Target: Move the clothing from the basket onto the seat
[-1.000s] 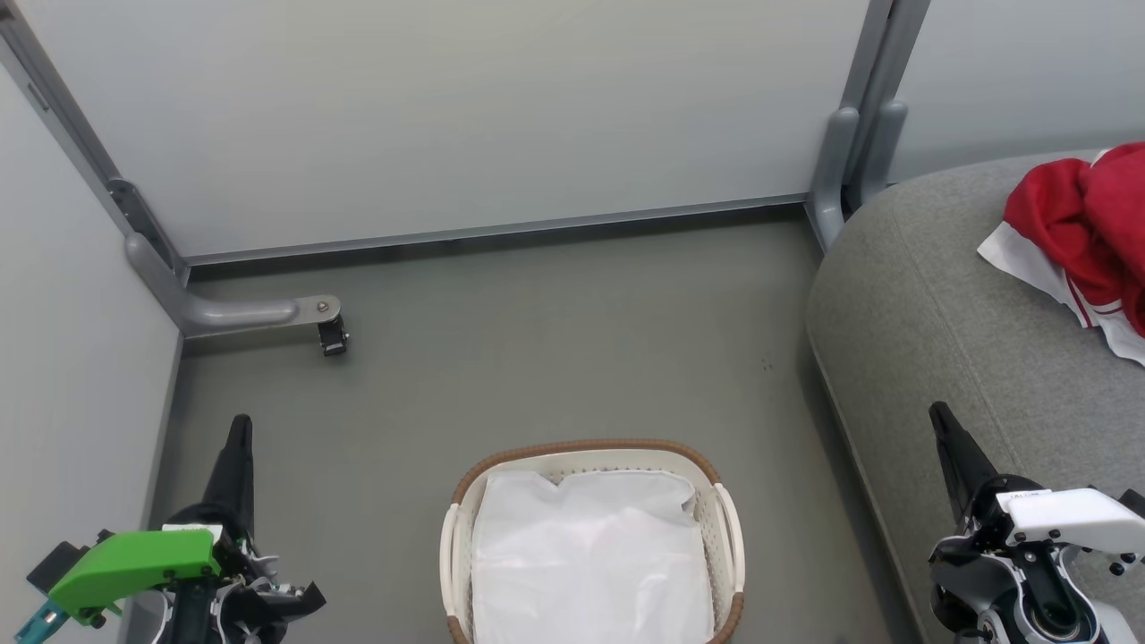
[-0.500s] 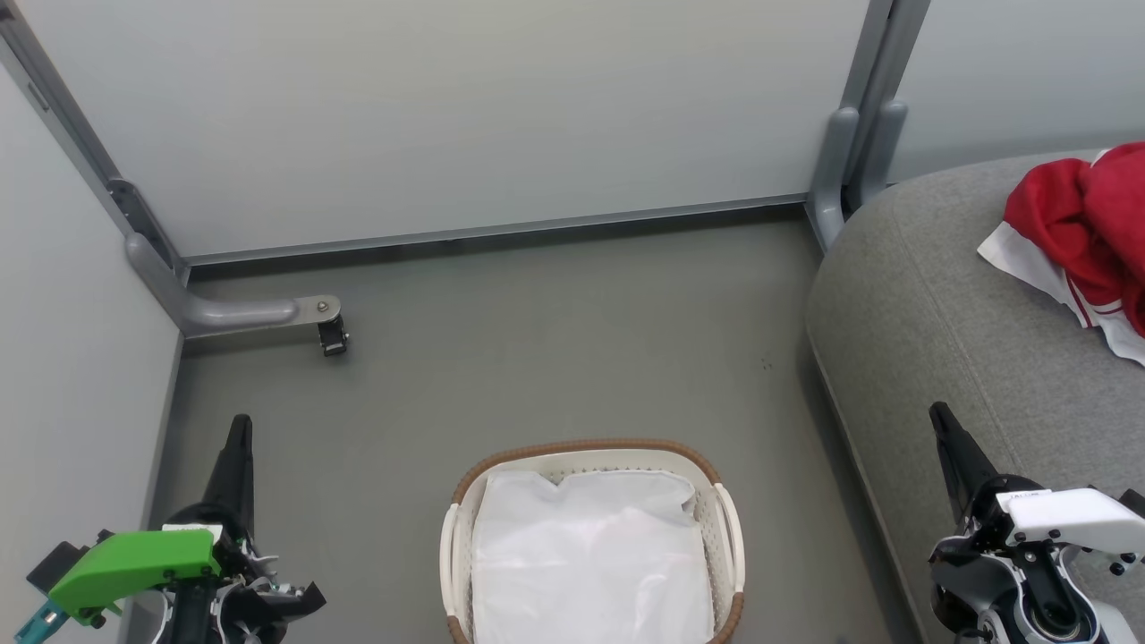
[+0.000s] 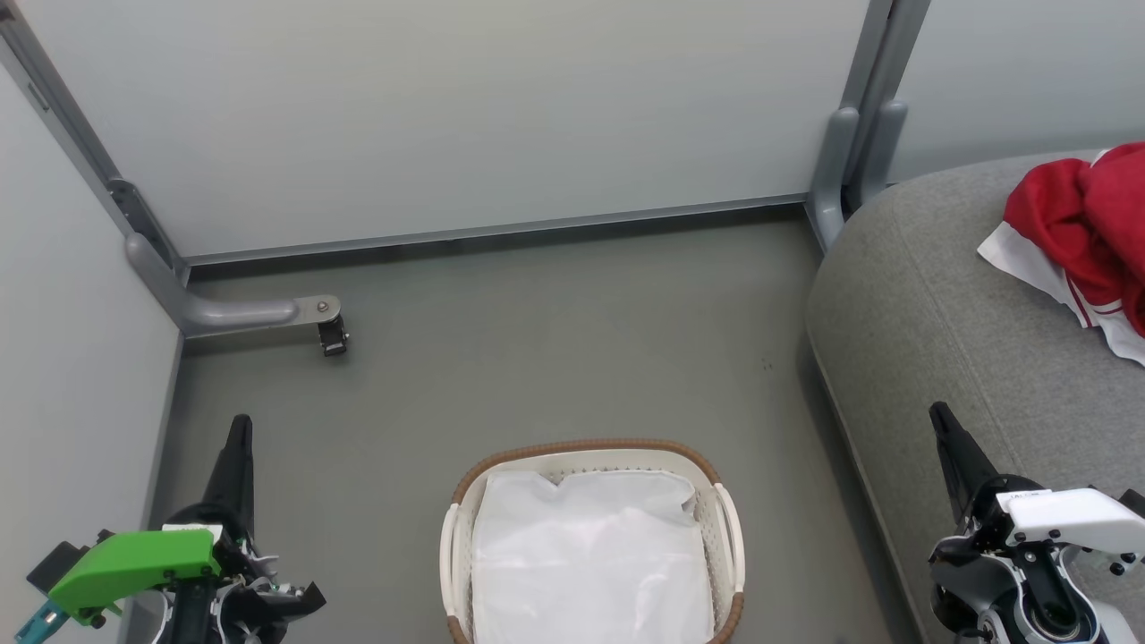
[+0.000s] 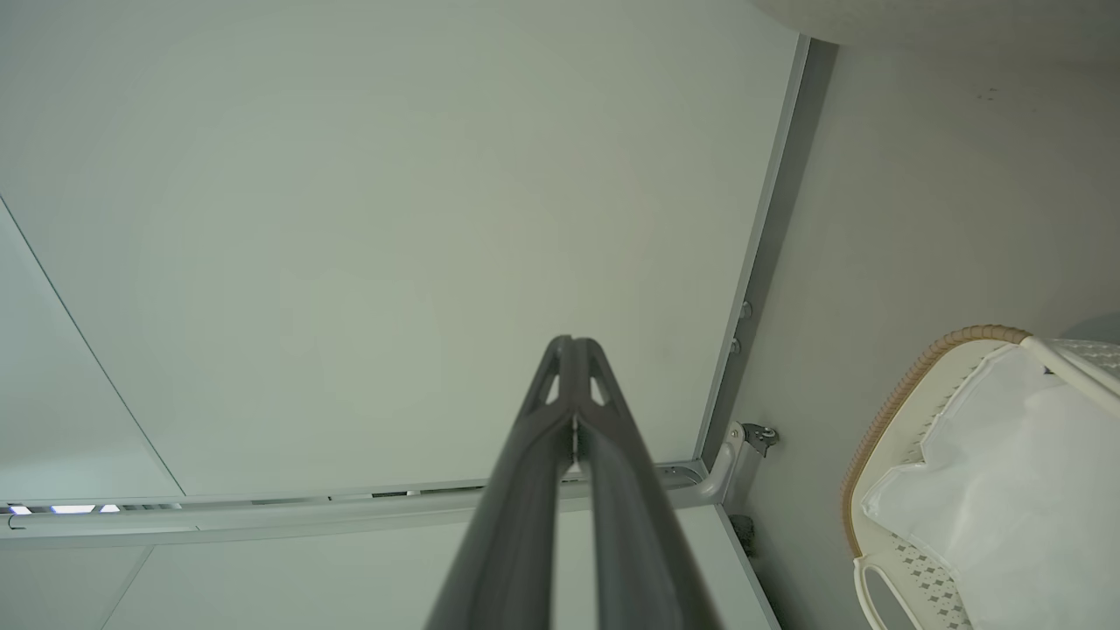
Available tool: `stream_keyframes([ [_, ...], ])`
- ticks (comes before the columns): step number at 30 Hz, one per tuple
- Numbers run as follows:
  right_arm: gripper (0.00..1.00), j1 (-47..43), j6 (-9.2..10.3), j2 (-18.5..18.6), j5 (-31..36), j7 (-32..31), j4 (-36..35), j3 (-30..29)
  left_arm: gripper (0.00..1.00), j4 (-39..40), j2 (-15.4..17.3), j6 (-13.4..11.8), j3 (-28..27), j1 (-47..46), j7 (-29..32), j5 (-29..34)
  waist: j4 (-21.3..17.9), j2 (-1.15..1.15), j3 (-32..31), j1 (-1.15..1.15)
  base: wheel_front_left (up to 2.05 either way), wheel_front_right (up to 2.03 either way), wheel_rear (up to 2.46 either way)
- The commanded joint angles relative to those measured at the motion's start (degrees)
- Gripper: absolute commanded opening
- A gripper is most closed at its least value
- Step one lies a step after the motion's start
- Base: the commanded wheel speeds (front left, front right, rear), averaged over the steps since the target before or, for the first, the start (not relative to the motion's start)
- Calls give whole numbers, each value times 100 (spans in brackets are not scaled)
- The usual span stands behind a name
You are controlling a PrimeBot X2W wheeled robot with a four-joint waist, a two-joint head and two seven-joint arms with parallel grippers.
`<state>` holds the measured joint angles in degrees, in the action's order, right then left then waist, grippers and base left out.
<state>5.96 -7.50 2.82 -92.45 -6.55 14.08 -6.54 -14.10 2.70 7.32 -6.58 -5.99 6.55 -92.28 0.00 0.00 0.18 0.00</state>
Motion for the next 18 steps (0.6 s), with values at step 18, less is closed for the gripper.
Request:
stream_keyframes([
  [18,0,45,2,18,12,-19,-18,-15,0,11,34,35,-6,-55,19,-21,0,0,0,0,0,0,0],
])
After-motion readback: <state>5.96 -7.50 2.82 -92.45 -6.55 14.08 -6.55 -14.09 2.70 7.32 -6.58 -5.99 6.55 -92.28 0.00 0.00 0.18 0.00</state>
